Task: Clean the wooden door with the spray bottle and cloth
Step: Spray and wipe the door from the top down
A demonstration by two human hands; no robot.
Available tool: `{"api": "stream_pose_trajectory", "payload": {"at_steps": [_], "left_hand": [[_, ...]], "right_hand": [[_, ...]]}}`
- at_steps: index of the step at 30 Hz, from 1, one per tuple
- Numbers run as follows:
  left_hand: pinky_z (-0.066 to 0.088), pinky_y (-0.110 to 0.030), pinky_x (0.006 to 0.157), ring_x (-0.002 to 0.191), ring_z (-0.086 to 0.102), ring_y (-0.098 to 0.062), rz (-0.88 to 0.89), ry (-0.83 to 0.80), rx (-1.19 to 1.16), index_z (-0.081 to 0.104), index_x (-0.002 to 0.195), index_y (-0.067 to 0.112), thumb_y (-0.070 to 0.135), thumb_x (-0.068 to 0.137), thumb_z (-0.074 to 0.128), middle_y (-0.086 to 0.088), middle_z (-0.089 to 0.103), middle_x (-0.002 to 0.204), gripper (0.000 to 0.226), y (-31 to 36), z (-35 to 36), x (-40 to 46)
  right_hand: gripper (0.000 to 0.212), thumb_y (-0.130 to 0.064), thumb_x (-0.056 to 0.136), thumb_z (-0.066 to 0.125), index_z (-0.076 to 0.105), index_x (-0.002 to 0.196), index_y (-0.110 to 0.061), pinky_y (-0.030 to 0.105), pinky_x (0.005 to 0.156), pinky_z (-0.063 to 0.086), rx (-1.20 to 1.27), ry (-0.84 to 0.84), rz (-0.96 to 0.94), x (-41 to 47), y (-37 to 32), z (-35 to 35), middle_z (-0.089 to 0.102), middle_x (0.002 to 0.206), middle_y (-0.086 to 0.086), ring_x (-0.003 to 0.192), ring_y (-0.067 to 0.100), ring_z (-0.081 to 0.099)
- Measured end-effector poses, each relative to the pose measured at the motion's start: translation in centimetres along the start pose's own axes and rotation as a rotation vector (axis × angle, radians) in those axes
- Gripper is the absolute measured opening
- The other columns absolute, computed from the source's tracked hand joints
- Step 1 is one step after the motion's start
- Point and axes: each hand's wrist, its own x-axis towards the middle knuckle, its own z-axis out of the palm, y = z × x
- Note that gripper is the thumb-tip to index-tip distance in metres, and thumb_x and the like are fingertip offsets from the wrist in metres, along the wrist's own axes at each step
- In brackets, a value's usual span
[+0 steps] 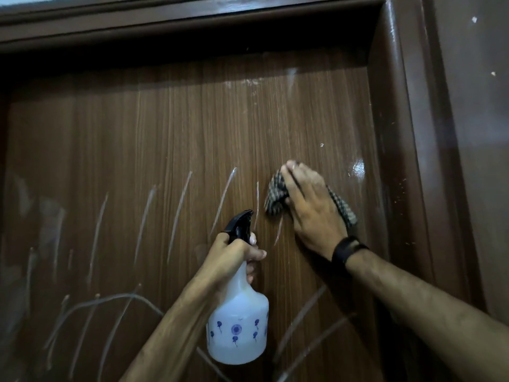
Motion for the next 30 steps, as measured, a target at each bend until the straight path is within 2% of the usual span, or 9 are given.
{"api": "stream_pose_trajectory", "payload": {"at_steps": [4,8,13,18,21,23,25,27,30], "left_hand": [[0.033,-0.028,0.048,0.052,0.037,-0.016,-0.007,0.012,-0.006,0.055,0.09,0.013,-0.012,0.082,0.054,-0.012,0.042,0.076,0.026,-0.6,-0.2,-0.4],[0.035,-0.028,0.048,0.052,0.038,-0.016,-0.021,0.04,0.006,0.053,0.086,0.014,-0.011,0.082,0.056,-0.007,0.042,0.07,0.025,-0.6,0.0,-0.8],[0.036,-0.027,0.046,0.052,0.04,-0.016,0.022,0.092,-0.049,0.056,0.093,0.009,-0.013,0.084,0.054,-0.013,0.047,0.08,0.025,-0.1,0.0,-1.7],[0.037,-0.026,0.046,0.051,0.04,-0.019,0.038,0.158,-0.001,0.057,0.093,0.007,-0.016,0.084,0.053,-0.015,0.048,0.081,0.025,-0.3,-0.8,-2.5],[0.037,-0.025,0.045,0.05,0.04,-0.019,0.033,0.161,0.022,0.056,0.093,0.007,-0.017,0.084,0.052,-0.016,0.047,0.079,0.026,-0.7,-1.1,-2.6],[0.037,-0.025,0.045,0.049,0.04,-0.018,0.026,0.141,0.006,0.056,0.094,0.007,-0.017,0.084,0.052,-0.016,0.048,0.08,0.026,-1.0,-1.3,-2.8],[0.038,-0.026,0.045,0.05,0.041,-0.017,0.01,0.116,-0.018,0.056,0.093,0.008,-0.016,0.084,0.053,-0.015,0.048,0.081,0.026,-1.1,-1.8,-3.0],[0.039,-0.026,0.046,0.051,0.043,-0.016,-0.004,0.082,-0.037,0.057,0.094,0.009,-0.014,0.085,0.054,-0.013,0.05,0.082,0.025,-0.9,-2.5,-3.2],[0.04,-0.027,0.047,0.052,0.045,-0.015,0.012,0.063,-0.028,0.057,0.094,0.009,-0.013,0.085,0.055,-0.013,0.051,0.084,0.024,-0.2,-3.6,-3.1]], "right_hand": [[0.067,-0.007,0.094,0.056,0.03,0.156,-0.006,0.045,0.122,0.024,0.013,-0.044,-0.113,-3.1,-1.7,0.2,0.03,0.162,0.01,0.152,0.026,0.023],[0.065,-0.009,0.096,0.055,0.028,0.156,-0.005,0.044,0.124,0.018,0.02,-0.016,-0.023,2.1,-0.9,0.2,0.031,0.16,0.013,0.148,0.03,0.026],[0.056,-0.016,0.102,0.045,0.031,0.154,-0.004,0.046,0.122,0.023,0.015,0.047,0.029,8.1,-1.4,0.8,0.035,0.157,0.014,0.145,0.03,0.03],[0.072,-0.01,0.091,0.053,0.026,0.157,-0.006,0.046,0.124,0.018,0.013,-0.048,-0.198,1.0,-4.0,1.5,0.028,0.162,0.014,0.151,0.031,0.022],[0.069,-0.013,0.093,0.046,0.023,0.158,-0.007,0.045,0.124,0.018,0.002,-0.128,-0.286,-3.4,-4.5,1.0,0.024,0.164,0.011,0.153,0.029,0.019],[0.067,-0.013,0.095,0.048,0.025,0.158,-0.008,0.044,0.124,0.02,0.02,-0.142,-0.297,-4.4,-4.0,0.6,0.026,0.164,0.01,0.152,0.027,0.021],[0.068,-0.013,0.094,0.053,0.027,0.157,-0.008,0.045,0.123,0.021,0.023,-0.129,-0.245,-3.4,-3.3,0.5,0.027,0.163,0.01,0.151,0.028,0.024],[0.067,-0.012,0.096,0.054,0.026,0.157,-0.008,0.046,0.123,0.02,0.024,-0.091,-0.108,-0.6,-2.8,0.5,0.029,0.162,0.012,0.149,0.029,0.025],[0.057,-0.017,0.103,0.045,0.028,0.156,-0.007,0.048,0.122,0.022,0.03,-0.025,0.032,5.0,-2.6,0.8,0.031,0.159,0.012,0.147,0.03,0.027]]}}
